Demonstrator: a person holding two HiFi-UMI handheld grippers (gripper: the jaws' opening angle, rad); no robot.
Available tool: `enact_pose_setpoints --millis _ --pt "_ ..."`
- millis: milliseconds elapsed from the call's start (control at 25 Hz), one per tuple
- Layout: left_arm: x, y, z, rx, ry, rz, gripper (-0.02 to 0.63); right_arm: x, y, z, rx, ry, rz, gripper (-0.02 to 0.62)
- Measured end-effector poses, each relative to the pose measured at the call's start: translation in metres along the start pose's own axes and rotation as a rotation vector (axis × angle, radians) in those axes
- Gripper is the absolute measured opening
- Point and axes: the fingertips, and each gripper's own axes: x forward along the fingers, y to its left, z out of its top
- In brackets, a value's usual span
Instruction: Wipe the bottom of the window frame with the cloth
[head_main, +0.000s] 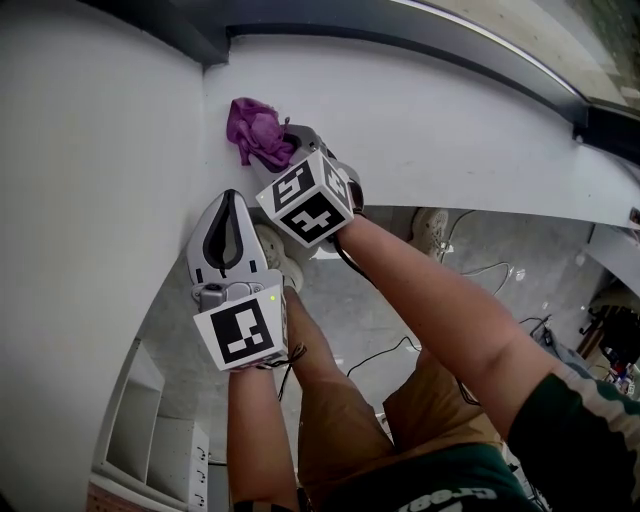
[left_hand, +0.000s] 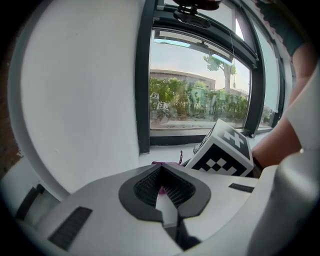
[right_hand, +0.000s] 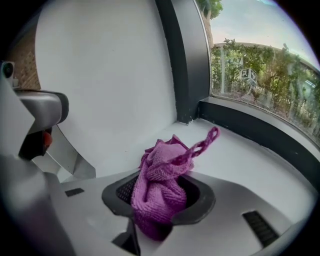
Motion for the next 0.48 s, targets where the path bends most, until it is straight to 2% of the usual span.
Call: enact_pose_setpoints --millis 120,240,480 --pt "0.0 0.001 0.002 0.004 0.0 0.0 0.003 -0.001 0.0 0.001 0.009 -0.012 0.012 0.152" --pt "-0.001 0.002 0.008 0.004 -0.011 -0.003 0.003 -0.005 0.0 0.01 0.037 -0.074 0.032 0.152" --pt "-0.012 -0.007 0.022 0.043 -0.03 -0.021 0.003 -0.031 0.003 0.036 0.023 -0.153 0.052 0.152"
